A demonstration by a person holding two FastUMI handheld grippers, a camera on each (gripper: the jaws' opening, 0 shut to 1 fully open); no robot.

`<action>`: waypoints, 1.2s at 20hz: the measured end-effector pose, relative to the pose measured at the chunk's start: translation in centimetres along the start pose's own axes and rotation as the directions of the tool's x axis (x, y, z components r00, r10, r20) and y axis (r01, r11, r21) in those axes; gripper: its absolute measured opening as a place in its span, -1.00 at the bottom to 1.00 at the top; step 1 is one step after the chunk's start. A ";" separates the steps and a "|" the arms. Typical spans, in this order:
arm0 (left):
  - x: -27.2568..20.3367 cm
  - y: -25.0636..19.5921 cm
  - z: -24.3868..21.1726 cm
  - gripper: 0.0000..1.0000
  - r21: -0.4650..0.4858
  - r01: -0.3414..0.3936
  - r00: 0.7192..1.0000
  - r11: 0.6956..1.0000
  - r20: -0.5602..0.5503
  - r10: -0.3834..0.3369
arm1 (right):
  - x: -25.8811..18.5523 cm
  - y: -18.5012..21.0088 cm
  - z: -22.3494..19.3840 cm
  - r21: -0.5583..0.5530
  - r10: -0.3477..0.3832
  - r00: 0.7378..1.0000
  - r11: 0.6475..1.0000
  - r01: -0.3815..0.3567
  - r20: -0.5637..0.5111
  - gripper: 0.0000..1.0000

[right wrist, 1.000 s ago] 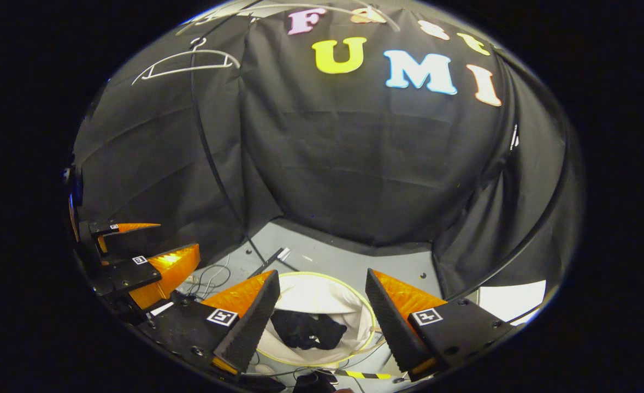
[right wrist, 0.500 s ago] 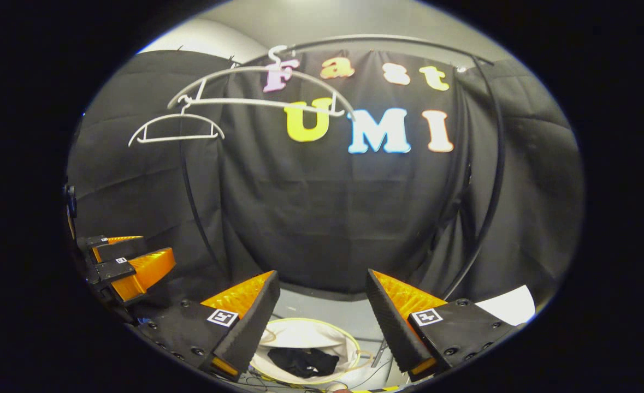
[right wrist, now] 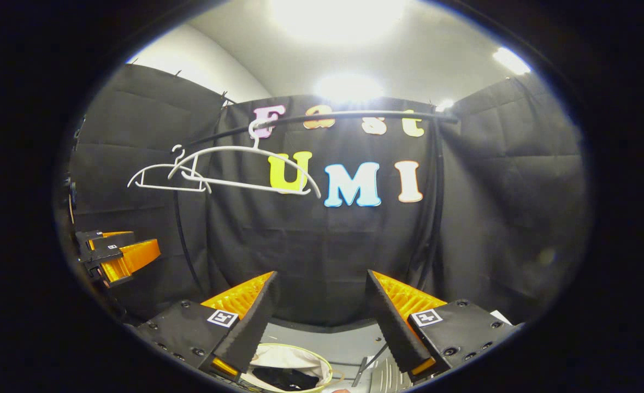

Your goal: Grasp the clothes on the hanger with both hands and then place them into the laundry hamper below.

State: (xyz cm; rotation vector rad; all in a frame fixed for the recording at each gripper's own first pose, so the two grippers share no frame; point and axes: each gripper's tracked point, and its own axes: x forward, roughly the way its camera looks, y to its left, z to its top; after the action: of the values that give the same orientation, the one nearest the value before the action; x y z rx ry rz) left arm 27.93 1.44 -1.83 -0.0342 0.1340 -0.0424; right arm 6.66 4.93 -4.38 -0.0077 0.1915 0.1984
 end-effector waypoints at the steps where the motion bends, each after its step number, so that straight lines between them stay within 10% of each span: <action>1: -0.6 -0.6 1.1 0.96 0.002 0.010 1.000 1.000 0.018 -0.010 | -0.8 -0.7 1.0 0.005 -0.006 1.000 1.000 0.006 0.023 1.00; 24: -8.9 -5.7 8.0 0.94 -0.001 -0.010 0.992 1.000 0.126 0.010 | -9.1 -6.5 6.4 0.043 -0.032 0.982 0.999 0.025 0.186 0.97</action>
State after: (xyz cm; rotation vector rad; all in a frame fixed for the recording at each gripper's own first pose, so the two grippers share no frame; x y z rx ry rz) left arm 19.92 -3.57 7.51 -0.0362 0.0078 -0.0297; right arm 0.40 -3.01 3.60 0.0479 0.0081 0.1656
